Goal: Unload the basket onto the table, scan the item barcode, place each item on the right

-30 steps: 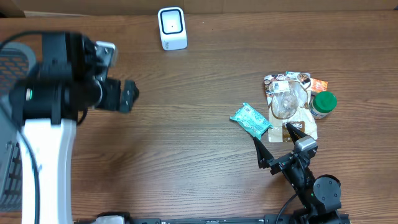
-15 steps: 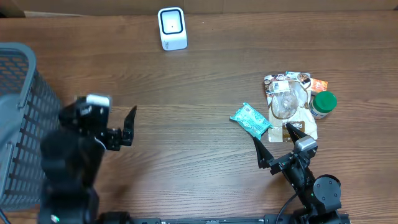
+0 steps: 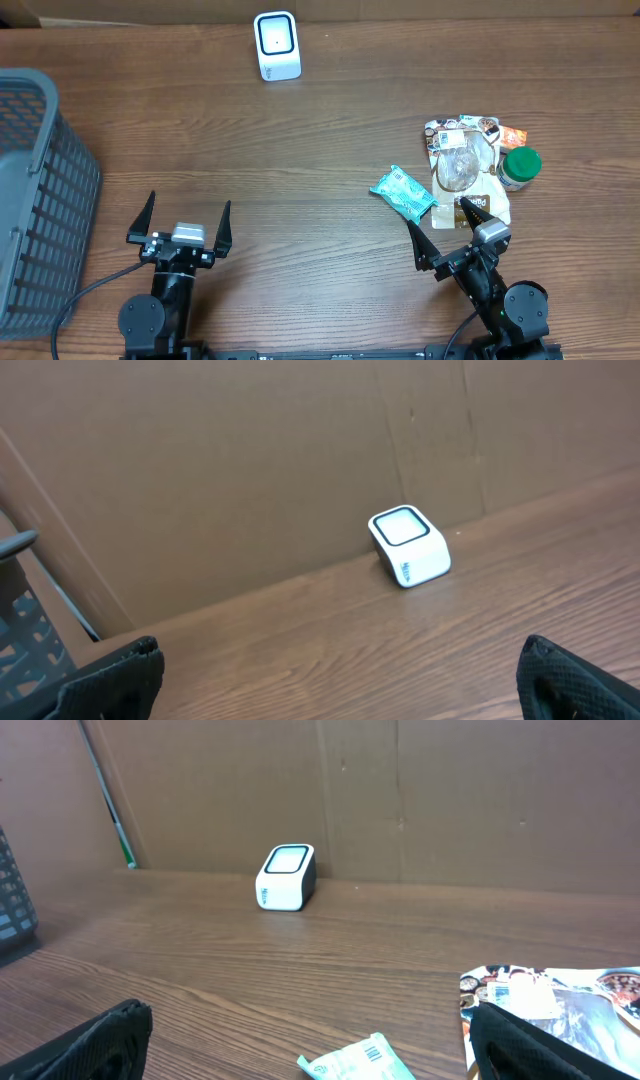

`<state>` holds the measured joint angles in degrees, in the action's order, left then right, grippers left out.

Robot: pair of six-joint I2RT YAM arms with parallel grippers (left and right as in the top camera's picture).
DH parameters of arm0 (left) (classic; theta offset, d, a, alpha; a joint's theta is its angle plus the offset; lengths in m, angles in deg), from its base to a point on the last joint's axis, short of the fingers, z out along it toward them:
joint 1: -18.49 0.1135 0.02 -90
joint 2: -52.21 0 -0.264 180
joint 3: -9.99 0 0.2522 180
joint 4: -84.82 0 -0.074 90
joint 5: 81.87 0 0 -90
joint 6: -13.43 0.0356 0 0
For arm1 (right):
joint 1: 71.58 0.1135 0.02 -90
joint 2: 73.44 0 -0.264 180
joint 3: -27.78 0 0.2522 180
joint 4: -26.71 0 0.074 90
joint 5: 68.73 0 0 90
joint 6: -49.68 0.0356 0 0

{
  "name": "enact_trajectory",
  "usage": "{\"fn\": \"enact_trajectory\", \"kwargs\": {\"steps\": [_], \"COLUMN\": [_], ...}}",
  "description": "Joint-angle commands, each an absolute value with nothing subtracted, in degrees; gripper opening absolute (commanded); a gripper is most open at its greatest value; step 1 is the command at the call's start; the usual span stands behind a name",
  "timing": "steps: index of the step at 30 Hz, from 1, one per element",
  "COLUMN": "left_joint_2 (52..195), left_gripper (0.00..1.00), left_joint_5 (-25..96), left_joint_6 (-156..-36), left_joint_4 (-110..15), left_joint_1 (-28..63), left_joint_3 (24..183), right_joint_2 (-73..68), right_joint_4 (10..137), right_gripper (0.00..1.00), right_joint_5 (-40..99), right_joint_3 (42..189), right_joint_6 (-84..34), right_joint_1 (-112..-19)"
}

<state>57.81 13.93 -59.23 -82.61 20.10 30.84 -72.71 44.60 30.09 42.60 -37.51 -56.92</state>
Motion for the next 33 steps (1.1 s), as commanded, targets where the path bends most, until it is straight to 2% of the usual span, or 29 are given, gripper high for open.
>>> {"fn": "enact_trajectory", "kwargs": {"steps": [1, 12, 33], "left_joint_2": [54.8, 52.2, 52.4], "left_gripper": [1.00, 0.99, 0.99], "left_joint_5": [14.8, 14.9, 14.8], "left_joint_6": [-55.7, -54.2, -54.3], "left_joint_4": [-82.9, -77.5, -77.6], "left_joint_1": [20.5, 20.5, 20.5], "left_joint_3": [28.1, 24.0, 24.0], "right_joint_2": [-73.3, -73.3, -73.3], "right_joint_4": [44.4, 44.4, 44.4], "right_gripper": [1.00, 1.00, 1.00], "right_joint_5": [30.4, 30.4, 30.4], "right_joint_3": [42.0, 42.0, 42.0], "right_joint_6": [-37.4, -37.4, -37.4], "right_joint_1": [-57.2, -57.2, -57.2]}}
